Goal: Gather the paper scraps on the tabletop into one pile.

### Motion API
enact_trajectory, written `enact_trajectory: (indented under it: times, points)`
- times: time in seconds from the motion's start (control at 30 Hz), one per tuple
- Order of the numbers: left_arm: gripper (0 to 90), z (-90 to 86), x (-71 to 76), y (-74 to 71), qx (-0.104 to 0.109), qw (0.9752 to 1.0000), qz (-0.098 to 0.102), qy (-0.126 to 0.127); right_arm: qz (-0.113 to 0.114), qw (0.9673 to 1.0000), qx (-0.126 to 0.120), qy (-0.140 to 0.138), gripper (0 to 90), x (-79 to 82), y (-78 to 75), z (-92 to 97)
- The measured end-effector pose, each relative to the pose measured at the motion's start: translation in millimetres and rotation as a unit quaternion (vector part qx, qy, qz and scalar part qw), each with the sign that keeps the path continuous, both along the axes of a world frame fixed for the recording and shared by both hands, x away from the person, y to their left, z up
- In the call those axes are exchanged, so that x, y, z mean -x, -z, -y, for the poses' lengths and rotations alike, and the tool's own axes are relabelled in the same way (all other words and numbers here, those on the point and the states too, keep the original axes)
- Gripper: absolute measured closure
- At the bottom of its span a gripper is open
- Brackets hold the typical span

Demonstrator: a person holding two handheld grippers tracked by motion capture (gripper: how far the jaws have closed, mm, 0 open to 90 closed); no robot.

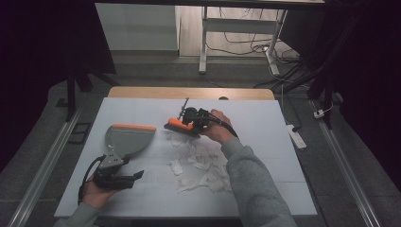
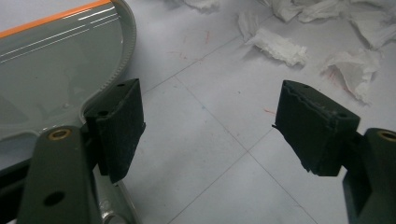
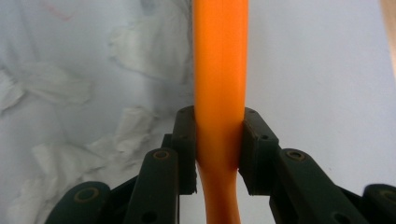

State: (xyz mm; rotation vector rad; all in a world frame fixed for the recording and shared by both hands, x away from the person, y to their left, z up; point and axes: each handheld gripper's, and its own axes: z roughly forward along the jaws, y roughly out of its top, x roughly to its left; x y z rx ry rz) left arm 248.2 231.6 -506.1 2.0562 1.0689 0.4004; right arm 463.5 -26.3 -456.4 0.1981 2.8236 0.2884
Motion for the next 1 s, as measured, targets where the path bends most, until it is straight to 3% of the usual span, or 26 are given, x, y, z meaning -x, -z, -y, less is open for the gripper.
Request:
enact_trajectory:
  times: [0.17, 0.4, 0.47, 0.53, 0.63, 0.77, 0.83, 1.0]
  points:
    - [24.7, 1.0, 0.5, -0.2, -0.003, 1.0, 0.0, 0.001, 0.012, 0.999, 0.03, -0.031, 70.7, 18.1, 2.8, -6.5]
    - [24.7, 1.8, 0.5, -0.2, -0.004, 1.0, 0.001, 0.002, -0.003, 0.9966, 0.038, -0.073, 70.6, 36.7, -4.7, 13.3]
    - [24.7, 2.3, 0.3, -0.2, -0.004, 1.0, 0.0, 0.002, 0.0, 0.9978, 0.017, -0.063, 70.6, 39.2, -10.3, 22.7]
    - [24.7, 2.9, 0.1, -0.3, -0.004, 1.0, 0.0, 0.002, 0.004, 0.9989, -0.019, -0.043, 70.5, 38.1, -18.9, 32.5]
    - [24.7, 4.0, 0.1, -0.5, -0.005, 1.0, 0.001, 0.002, 0.028, 0.9981, -0.052, -0.02, 70.5, 31.4, -29.5, 41.0]
    - [24.7, 4.7, 0.5, -0.9, -0.006, 1.0, 0.002, 0.003, 0.044, 0.9982, -0.04, 0.0, 70.5, 19.8, -26.5, 35.8]
    - [24.6, 4.0, 0.5, -1.0, -0.005, 1.0, 0.002, 0.003, 0.051, 0.9985, -0.02, 0.003, 70.4, 13.2, -19.3, 29.8]
    - [24.7, 2.4, -0.3, -0.5, -0.003, 1.0, 0.001, 0.002, 0.055, 0.9984, -0.001, 0.011, 70.5, 1.5, 0.1, 11.3]
